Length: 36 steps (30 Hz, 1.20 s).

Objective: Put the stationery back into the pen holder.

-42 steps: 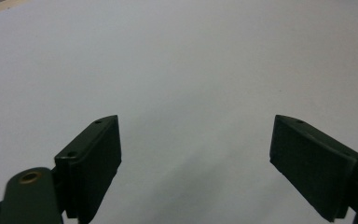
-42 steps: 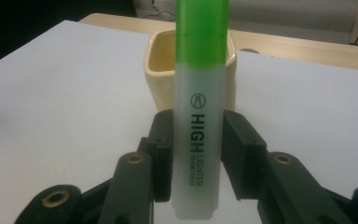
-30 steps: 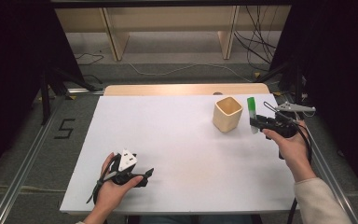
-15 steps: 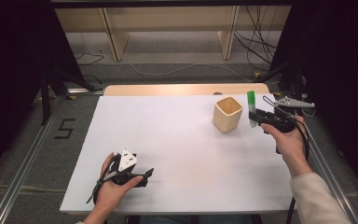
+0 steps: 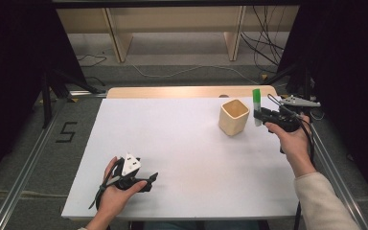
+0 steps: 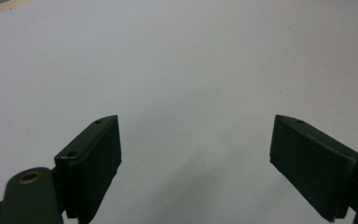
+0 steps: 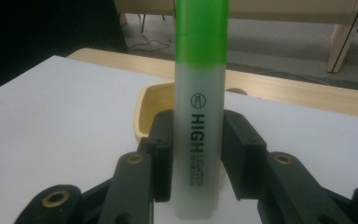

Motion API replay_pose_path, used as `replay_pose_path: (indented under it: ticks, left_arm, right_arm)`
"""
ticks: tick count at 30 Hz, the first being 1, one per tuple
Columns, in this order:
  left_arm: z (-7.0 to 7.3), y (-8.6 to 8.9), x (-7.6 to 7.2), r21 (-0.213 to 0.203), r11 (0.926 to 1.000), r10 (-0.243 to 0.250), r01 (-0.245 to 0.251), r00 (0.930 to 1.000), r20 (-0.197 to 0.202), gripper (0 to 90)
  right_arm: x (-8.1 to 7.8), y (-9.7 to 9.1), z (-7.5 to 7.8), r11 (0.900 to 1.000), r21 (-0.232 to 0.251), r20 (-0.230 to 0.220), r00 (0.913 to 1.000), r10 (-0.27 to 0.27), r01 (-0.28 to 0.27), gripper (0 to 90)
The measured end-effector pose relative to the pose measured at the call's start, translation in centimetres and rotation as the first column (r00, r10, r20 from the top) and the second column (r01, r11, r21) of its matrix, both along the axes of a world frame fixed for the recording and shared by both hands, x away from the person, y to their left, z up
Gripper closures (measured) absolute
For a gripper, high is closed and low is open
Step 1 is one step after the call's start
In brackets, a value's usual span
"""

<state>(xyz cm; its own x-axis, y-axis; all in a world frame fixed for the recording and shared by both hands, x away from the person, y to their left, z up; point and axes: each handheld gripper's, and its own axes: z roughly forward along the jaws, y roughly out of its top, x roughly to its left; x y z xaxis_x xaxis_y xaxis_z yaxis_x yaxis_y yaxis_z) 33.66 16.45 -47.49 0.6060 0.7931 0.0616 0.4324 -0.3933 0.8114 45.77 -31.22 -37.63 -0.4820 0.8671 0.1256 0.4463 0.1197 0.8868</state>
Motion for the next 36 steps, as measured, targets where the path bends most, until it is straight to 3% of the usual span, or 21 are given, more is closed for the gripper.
replay_pose_path:
  ticks: [36]
  left_arm:
    - [0.0,0.0,0.0,-0.001,1.0,0.002,-0.002,1.0,0.003,16.3]
  right_arm:
    - [1.8,1.4,0.4,0.9999,0.009,0.029,0.9995,-0.009,0.009,66.3]
